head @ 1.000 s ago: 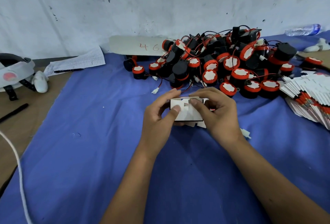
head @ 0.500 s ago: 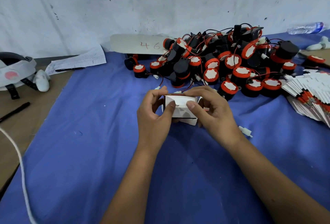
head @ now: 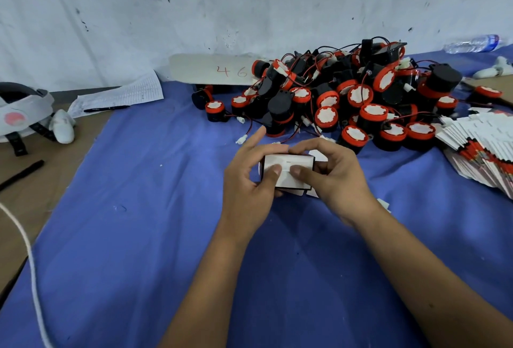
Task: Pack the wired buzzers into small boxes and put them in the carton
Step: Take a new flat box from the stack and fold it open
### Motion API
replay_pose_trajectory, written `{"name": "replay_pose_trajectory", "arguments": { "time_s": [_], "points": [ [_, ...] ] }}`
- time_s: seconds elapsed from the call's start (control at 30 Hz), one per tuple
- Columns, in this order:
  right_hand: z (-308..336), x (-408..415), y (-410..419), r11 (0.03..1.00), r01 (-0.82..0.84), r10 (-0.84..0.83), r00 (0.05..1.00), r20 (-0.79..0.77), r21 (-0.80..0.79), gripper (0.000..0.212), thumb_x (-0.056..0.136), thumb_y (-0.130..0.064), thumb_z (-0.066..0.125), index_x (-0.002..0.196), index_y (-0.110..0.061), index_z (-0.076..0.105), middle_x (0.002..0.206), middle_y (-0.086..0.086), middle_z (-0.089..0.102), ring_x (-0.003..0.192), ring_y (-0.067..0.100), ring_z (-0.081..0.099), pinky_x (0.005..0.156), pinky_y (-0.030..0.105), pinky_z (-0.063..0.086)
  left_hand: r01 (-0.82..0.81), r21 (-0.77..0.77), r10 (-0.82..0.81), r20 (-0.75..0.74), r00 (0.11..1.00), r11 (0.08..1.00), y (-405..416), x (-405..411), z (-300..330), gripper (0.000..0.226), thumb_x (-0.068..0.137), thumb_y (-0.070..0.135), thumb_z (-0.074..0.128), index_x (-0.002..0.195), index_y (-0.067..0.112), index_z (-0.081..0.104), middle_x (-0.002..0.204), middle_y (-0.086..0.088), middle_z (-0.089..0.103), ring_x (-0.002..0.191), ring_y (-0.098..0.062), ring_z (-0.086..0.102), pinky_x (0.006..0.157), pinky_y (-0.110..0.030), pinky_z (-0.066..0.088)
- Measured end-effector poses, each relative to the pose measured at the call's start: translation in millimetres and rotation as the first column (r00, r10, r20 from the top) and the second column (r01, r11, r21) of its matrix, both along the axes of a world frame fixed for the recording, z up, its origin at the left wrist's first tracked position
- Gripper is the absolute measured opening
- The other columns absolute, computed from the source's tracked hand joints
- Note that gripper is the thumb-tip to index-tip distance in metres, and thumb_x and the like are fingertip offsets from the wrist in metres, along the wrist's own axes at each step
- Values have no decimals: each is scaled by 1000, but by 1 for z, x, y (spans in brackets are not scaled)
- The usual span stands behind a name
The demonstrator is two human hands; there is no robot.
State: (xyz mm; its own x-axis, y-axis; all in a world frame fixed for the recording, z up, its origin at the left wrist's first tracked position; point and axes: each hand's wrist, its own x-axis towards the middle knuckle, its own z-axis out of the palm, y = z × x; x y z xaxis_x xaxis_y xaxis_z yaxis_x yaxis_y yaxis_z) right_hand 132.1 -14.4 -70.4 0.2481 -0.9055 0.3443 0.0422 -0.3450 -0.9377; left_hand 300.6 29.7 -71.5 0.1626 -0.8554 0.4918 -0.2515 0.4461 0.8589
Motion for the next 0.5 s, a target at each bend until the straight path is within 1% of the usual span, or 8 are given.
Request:
{"name": "replay_pose_trajectory", "arguments": {
  "time_s": [0.03, 0.1, 0.17, 0.23, 0.33, 0.4, 0.47, 0.5],
  "points": [
    [0, 0, 0, 1000, 3, -3, 1000, -4, -17, 25, 90, 7, 71, 103, -14, 71, 102, -2, 74, 81, 41, 69, 62, 50, 57, 1, -15, 0, 27, 1000, 1000, 0, 0, -1, 33, 97, 0, 66, 117, 24, 76, 149, 15, 54, 145, -10, 45, 76, -47, 64],
    [2, 0, 1, 998, 12, -14, 1000, -27, -68, 28, 90, 10, 68, 103, -14, 71, 107, -1, 72, 83, 37, 68, 63, 47, 56, -17, -3, 17, 14, 1000, 1000, -1, 0, -1, 35, 97, -1, 64, 116, 25, 76, 151, 13, 54, 140, -13, 51, 77, -48, 64],
    [4, 0, 2, 990, 13, -25, 995, -92, -138, 30, 89, 6, 69, 106, -18, 72, 113, -1, 67, 85, 22, 68, 63, 31, 53, -60, 18, 60, -4, 998, 998, -2, 0, -2, 36, 95, -3, 64, 114, 25, 75, 146, 12, 59, 135, -17, 57, 87, -60, 59],
    [4, 0, 4, 983, -25, 0, 991, -137, -180, 22, 90, -11, 73, 110, -21, 71, 116, -1, 64, 81, 11, 65, 60, 19, 48, -81, 14, 81, -29, 996, 997, -2, 2, -2, 32, 94, -3, 64, 109, 24, 72, 139, 13, 63, 133, -16, 59, 88, -65, 57],
    [5, 4, 8, 989, -31, 20, 997, -77, -145, 26, 90, -43, 68, 107, -23, 72, 113, -2, 63, 72, 12, 61, 54, 21, 45, -78, 13, 79, -39, 996, 997, -1, 2, -1, 26, 94, -3, 64, 103, 21, 68, 134, 10, 67, 139, -8, 53, 87, -66, 57],
    [6, 5, 8, 989, 17, -26, 998, -65, -144, 21, 92, -43, 67, 102, -26, 73, 111, -4, 65, 68, 16, 60, 53, 25, 46, -79, 29, 80, -38, 996, 996, 0, 1, 0, 27, 93, -3, 65, 104, 22, 68, 133, 9, 67, 137, -6, 54, 88, -63, 58],
    [5, 2, 6, 989, 13, -28, 995, -97, -149, 15, 94, -34, 72, 108, -28, 72, 115, -5, 65, 67, 21, 60, 52, 27, 49, -83, 26, 85, -78, 993, 996, 0, 0, 2, 32, 91, -3, 68, 111, 21, 67, 123, 13, 69, 123, -12, 65, 86, -57, 60],
    [4, 1, 6, 988, 1, -21, 991, -130, -155, 20, 94, -31, 74, 113, -29, 70, 119, -6, 65, 69, 17, 62, 54, 25, 50, -86, 13, 87, -101, 991, 996, 1, 0, 3, 35, 89, -3, 68, 115, 20, 66, 118, 11, 71, 116, -15, 68, 85, -53, 62]
  ]
}}
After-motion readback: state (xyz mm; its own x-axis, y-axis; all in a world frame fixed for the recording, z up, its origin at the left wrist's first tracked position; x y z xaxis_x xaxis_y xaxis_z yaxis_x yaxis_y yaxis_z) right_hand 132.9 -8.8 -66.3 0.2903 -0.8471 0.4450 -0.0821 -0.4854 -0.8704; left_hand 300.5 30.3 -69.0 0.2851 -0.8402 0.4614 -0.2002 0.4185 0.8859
